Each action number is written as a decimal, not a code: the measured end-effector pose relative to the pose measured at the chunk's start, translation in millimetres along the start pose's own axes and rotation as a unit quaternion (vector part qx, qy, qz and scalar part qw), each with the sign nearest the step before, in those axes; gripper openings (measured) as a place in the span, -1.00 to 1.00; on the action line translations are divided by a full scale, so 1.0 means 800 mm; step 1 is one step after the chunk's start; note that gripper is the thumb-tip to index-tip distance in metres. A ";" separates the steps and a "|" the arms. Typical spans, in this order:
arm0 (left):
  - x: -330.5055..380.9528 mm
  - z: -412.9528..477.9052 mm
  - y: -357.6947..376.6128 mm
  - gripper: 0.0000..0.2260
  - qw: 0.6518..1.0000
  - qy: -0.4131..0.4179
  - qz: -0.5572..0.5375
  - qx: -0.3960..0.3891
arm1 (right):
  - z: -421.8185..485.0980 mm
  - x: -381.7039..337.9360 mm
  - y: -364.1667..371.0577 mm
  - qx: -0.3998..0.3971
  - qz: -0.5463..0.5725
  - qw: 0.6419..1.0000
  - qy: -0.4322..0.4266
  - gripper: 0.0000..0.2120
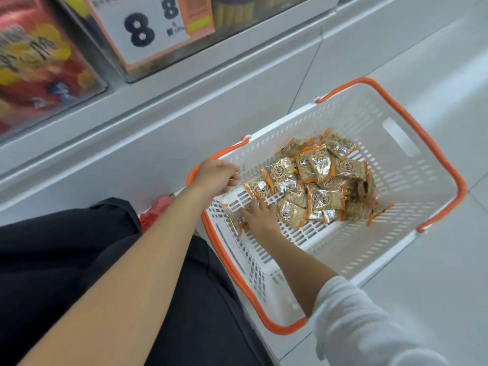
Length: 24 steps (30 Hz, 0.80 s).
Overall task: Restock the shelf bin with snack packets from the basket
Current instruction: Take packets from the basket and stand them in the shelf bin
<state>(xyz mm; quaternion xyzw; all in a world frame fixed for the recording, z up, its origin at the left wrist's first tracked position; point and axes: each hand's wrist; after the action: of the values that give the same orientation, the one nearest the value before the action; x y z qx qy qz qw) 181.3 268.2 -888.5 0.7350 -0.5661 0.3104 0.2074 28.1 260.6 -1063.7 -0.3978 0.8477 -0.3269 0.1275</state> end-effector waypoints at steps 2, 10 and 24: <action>-0.001 0.000 0.002 -0.89 1.000 -0.001 0.004 -0.007 | 0.001 0.004 -0.002 0.014 -0.002 1.000 0.004 -0.45; 0.000 -0.012 0.007 -0.87 1.000 0.013 0.028 -0.007 | -0.047 0.065 -0.094 -0.063 0.677 0.732 -0.053 -0.76; 0.106 -0.122 -0.015 -0.72 0.984 0.152 0.040 -0.081 | -0.222 0.095 -0.295 0.100 0.750 0.610 -0.235 -0.61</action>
<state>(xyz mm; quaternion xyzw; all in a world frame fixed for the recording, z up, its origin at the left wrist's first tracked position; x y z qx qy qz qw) 185.6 276.0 -758.4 0.6365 -0.5802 0.3800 0.3375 33.4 172.3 -771.4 0.3295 0.7528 -0.0955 0.5618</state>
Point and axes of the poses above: each hand's wrist, its own z-axis towards the middle knuckle, its own y-axis out of the palm, x = y × z, and after that the axes turned 12 degrees about -x, right-handed
